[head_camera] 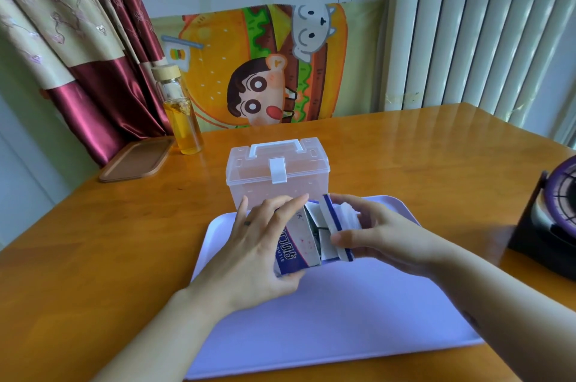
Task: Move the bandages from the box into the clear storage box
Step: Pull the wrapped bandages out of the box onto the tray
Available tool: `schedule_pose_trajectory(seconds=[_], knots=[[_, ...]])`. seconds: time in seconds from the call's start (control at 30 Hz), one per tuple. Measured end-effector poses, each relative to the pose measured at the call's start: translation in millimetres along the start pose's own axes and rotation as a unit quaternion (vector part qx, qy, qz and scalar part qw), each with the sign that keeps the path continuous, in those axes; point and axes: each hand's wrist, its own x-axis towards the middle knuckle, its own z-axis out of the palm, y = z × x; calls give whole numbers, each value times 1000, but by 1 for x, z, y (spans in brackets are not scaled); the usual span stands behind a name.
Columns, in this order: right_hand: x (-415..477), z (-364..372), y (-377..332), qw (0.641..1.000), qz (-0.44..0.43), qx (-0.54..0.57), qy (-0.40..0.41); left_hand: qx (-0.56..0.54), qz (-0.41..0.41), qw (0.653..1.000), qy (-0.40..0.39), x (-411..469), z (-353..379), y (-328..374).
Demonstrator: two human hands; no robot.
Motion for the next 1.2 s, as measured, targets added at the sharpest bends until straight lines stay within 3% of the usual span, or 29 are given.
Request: schedule_pose_trajectory(seconds=[0.13,0.2,0.27,0.33,0.4,0.47,0.5,0.57,0.67,0.9,1.03,1.2], knots=[[2,-4,5,998,-14,61,17,8,8,1000,0,-1,-3,0],[4,-6,6,991,-30,79,100,8,4,1000,7,-3,-4,0],[6,-11,9,974,-60,-55,210,6,1,1000,23,-4,-5,-1],[6,-14,11,921,-91,-264,273,-5,-2,999,37,-4,-5,1],[4,-15,13,831,-130,-448,303,-29,-6,999,42,-4,-5,3],[2,-12,13,751,-203,-552,300,-38,-8,998,42,-3,-5,3],[1,-9,11,733,-241,-566,289,-34,-11,999,36,-2,-5,3],[-3,-2,4,746,-266,-560,243,-19,-18,999,23,-3,-5,3],[-7,4,-10,794,-216,-539,177,-6,-31,999,20,-3,-5,1],[-15,7,-32,839,-180,-499,117,61,-59,996,20,-5,-3,0],[-13,17,-36,810,-109,-575,39,38,-68,997,27,-4,0,0],[-3,19,-39,808,-194,-548,98,24,-56,998,33,-4,1,2]])
